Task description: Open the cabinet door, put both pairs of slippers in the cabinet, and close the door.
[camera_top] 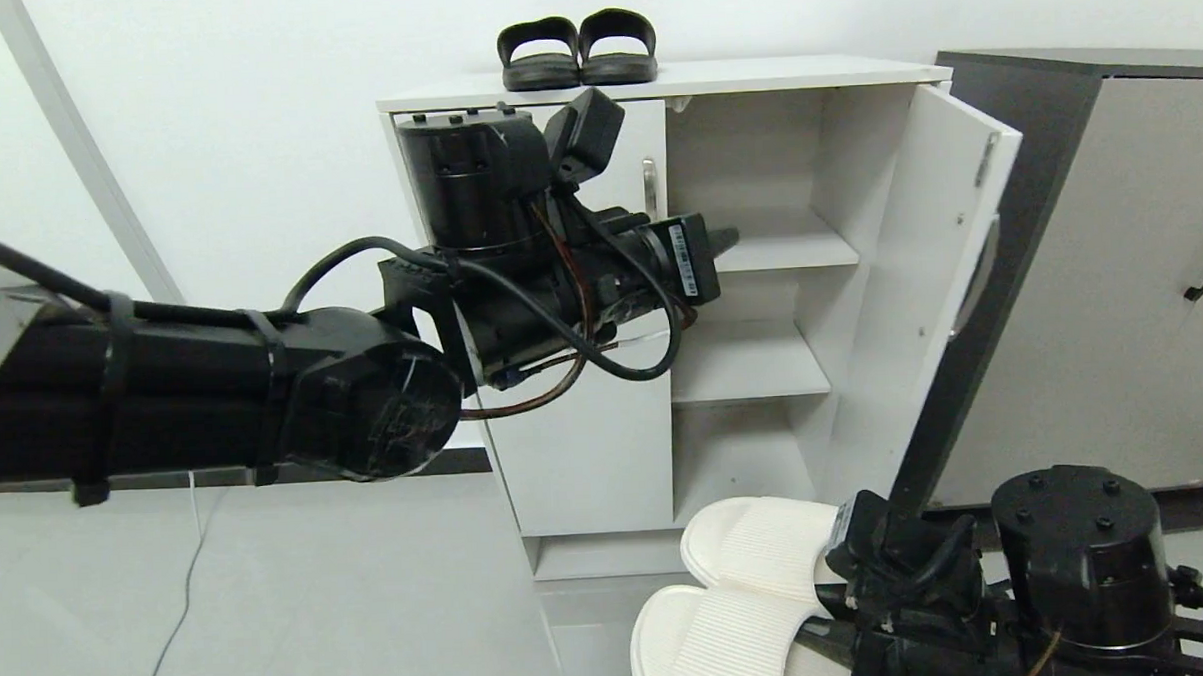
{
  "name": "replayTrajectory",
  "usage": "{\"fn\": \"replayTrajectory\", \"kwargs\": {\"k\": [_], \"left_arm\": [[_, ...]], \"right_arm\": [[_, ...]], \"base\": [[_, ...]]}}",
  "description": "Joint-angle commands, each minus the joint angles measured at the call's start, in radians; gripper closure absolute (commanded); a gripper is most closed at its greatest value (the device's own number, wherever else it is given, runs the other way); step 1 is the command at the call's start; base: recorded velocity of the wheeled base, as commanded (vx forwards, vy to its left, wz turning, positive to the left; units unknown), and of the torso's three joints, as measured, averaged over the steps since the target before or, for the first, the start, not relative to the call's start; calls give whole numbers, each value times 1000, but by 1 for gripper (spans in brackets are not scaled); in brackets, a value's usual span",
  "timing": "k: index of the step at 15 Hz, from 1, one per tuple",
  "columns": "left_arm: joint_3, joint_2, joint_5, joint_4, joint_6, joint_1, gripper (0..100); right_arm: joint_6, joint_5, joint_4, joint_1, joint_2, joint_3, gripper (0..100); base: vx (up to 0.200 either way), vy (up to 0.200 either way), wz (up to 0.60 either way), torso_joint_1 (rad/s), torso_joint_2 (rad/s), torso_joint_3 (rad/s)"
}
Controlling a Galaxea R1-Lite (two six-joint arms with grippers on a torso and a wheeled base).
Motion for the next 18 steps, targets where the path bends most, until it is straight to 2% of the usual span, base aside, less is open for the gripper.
{"fn": "replayTrajectory", "kwargs": {"k": [1,6,7,8,9,11,12,13,14,15,17,18], "left_arm": [[108,-116,3,5,-1,19,100],[526,-498,58,11,7,76,100],[610,-582,112,14,12,76,100],[687,-651,185,26,41,76,100],[780,-723,271,37,122,74,100],[901,-833,395,45,294,74,100],[947,-915,474,55,360,74,100],[1003,-993,509,69,368,91,100],[1050,-1082,509,103,368,165,100],[1076,-1134,509,135,368,214,100],[1144,-1338,509,258,365,371,100],[1181,-1462,509,356,351,489,100]], "right_arm": [[-1,-1,0,-2,2,0,100],[1,-1,-2,-7,10,0,100],[1,-1,-2,-10,10,-2,100],[2,-1,-2,-15,10,-3,100],[6,-1,-2,-18,12,-8,100],[10,-4,-2,-22,22,-22,100],[15,-4,-2,-35,25,-32,100],[21,-4,-2,-38,25,-31,100],[22,-4,-2,-41,25,-32,100],[27,-4,-2,-44,25,-34,100],[42,-5,-5,-47,42,-46,100],[50,-10,-11,-64,52,-52,100]], "base": [[0,0,0,0,0,0],[0,0,0,0,0,0],[0,0,0,0,0,0],[0,0,0,0,0,0],[0,0,0,0,0,0],[0,0,0,0,0,0],[0,0,0,0,0,0],[0,0,0,0,0,0],[0,0,0,0,0,0],[0,0,0,0,0,0],[0,0,0,0,0,0],[0,0,0,0,0,0]]}}
